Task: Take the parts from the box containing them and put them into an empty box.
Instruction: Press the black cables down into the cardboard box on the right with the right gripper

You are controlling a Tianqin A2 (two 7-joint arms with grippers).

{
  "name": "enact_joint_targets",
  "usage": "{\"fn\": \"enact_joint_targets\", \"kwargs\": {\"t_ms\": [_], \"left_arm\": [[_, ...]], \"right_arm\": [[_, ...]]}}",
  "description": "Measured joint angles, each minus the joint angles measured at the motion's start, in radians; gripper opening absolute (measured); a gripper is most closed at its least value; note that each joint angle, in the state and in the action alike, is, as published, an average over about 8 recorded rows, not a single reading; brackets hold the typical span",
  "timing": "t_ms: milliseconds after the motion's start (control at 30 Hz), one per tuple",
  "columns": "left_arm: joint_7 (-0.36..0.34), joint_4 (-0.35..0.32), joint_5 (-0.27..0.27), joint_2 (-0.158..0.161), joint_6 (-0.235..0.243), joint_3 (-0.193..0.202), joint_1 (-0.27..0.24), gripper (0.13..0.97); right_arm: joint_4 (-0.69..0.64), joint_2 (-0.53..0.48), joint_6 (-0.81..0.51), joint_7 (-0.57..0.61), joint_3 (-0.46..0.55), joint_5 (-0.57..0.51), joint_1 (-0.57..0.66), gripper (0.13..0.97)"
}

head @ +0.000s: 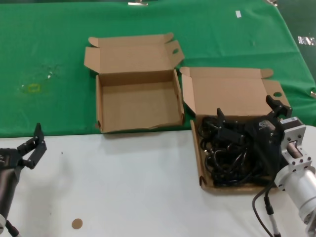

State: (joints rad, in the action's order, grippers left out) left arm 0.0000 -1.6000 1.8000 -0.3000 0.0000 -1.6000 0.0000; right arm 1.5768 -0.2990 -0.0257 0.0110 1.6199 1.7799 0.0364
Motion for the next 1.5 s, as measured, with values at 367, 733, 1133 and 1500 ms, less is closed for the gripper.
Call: {"fn": "enact_joint_targets", "kwargs": {"t_ms": [367,733,1133,1500], "left_arm": [[0.000,0.000,0.000,0.000,0.000,0.000,0.000,0.565],[0.000,0.000,0.000,0.000,0.000,0.000,0.000,0.322],[0.000,0.000,0.000,0.000,0.000,0.000,0.000,0.204],[0.000,0.000,0.000,0.000,0.000,0.000,0.000,0.152]], "right_arm": [[-0.001,-0.010,0.008,-0.005,0.013,0.003,0.000,0.966],[0.013,-0.105,0.027,-0.029,0.076,0.029,0.006,0.966],[-0.008,-0.325,-0.084,-0.083,0.161,0.029,0.070,0.966],[-0.078,-0.496,-0.423,-0.003,0.160,0.031,0.196,0.966]]}}
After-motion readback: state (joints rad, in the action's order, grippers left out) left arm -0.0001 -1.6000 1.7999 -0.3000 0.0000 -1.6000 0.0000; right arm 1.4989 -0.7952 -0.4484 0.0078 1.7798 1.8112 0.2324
